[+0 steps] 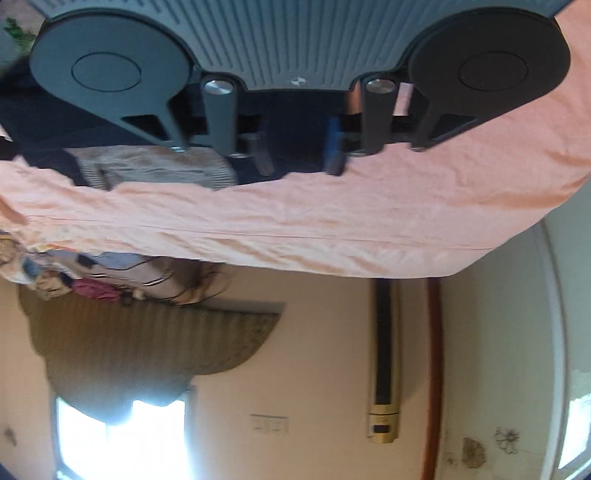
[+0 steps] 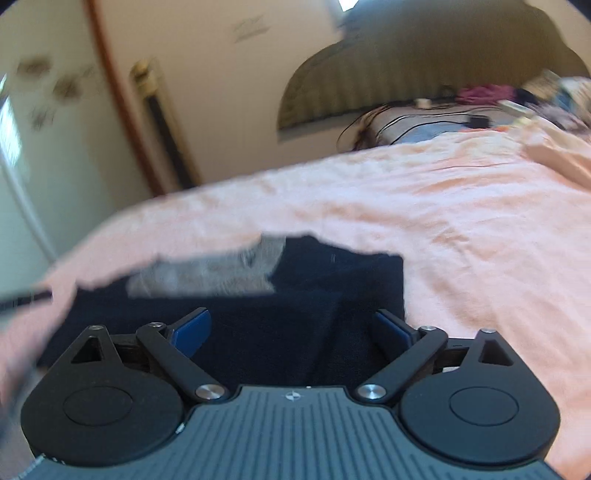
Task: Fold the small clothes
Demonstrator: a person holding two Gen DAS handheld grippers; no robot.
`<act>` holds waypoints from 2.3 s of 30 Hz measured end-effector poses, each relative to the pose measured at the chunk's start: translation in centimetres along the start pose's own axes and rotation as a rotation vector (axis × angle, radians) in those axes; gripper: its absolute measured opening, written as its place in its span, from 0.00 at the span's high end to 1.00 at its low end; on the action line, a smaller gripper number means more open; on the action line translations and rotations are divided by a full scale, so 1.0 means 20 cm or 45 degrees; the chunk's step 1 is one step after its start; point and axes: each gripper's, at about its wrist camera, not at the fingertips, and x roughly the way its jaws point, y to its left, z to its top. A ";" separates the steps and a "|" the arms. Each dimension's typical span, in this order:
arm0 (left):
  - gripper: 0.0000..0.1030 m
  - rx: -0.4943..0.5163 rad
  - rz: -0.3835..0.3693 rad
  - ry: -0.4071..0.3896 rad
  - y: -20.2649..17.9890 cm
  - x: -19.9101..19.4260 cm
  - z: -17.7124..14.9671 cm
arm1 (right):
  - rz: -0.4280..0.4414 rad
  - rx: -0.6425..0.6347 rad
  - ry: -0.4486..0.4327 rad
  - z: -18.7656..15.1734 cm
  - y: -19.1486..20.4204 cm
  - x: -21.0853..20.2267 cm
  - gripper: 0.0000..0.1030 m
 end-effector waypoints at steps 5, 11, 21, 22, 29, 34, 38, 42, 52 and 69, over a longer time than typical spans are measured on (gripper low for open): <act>0.09 0.068 -0.062 0.225 -0.17 0.19 -0.07 | -0.050 -0.312 0.144 0.00 0.24 0.22 0.05; 0.03 0.094 -0.066 0.290 -0.10 0.28 -0.16 | -0.113 -0.367 0.185 -0.06 0.13 0.34 0.00; 0.02 0.138 -0.142 0.269 -0.13 -0.10 -0.25 | -0.060 -0.337 0.207 -0.14 0.19 0.03 0.00; 0.02 0.156 -0.158 0.292 -0.14 -0.12 -0.28 | -0.086 -0.364 0.257 -0.18 0.18 0.03 0.00; 0.02 0.123 -0.044 0.409 -0.14 -0.15 -0.29 | -0.227 -0.326 0.268 -0.22 0.21 -0.07 0.02; 0.00 0.217 -0.117 0.398 -0.22 -0.33 -0.44 | -0.143 -0.432 0.325 -0.43 0.32 -0.19 0.00; 0.00 0.215 -0.114 0.363 -0.13 -0.40 -0.48 | -0.202 -0.395 0.241 -0.44 0.20 -0.27 0.00; 0.00 0.152 -0.057 0.404 -0.10 -0.52 -0.48 | -0.266 -0.324 0.255 -0.44 0.23 -0.38 0.00; 0.00 0.199 -0.077 0.345 -0.13 -0.67 -0.62 | -0.215 -0.409 0.241 -0.57 0.17 -0.48 0.00; 0.00 0.087 -0.115 0.355 -0.02 -0.88 -0.64 | -0.009 -0.240 0.250 -0.66 0.11 -0.84 0.00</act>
